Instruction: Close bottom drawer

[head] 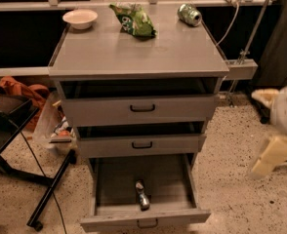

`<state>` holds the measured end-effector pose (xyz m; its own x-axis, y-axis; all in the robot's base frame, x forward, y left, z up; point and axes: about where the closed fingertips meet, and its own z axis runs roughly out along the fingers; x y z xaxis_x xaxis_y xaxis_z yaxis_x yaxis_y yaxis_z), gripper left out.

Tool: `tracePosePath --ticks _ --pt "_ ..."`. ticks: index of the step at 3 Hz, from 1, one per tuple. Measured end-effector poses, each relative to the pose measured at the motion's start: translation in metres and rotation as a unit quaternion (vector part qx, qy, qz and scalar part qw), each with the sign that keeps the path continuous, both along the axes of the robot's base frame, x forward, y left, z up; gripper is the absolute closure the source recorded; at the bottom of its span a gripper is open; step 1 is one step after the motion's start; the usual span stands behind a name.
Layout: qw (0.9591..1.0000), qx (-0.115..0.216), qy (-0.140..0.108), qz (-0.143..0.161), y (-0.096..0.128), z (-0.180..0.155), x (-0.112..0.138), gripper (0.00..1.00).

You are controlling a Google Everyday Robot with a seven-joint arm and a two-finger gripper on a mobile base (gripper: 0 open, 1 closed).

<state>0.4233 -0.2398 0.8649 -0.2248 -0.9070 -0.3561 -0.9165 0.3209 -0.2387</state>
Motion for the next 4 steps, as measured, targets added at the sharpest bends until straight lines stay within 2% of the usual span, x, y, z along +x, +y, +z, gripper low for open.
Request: tracePosePath --ticks 1,2,3,4 --pt "0.9975 0.069 -0.007 0.01 -0.004 -0.08 -0.005 0.0" --pt "0.9916 0.124 -0.016 0.034 0.001 -0.149 0.001 0.0" --pt "0.9837 0.17 -0.004 0.059 0.007 -0.228 -0.005 0.0" --pt "0.9837 0.17 -0.004 0.059 0.007 -0.228 -0.005 0.0"
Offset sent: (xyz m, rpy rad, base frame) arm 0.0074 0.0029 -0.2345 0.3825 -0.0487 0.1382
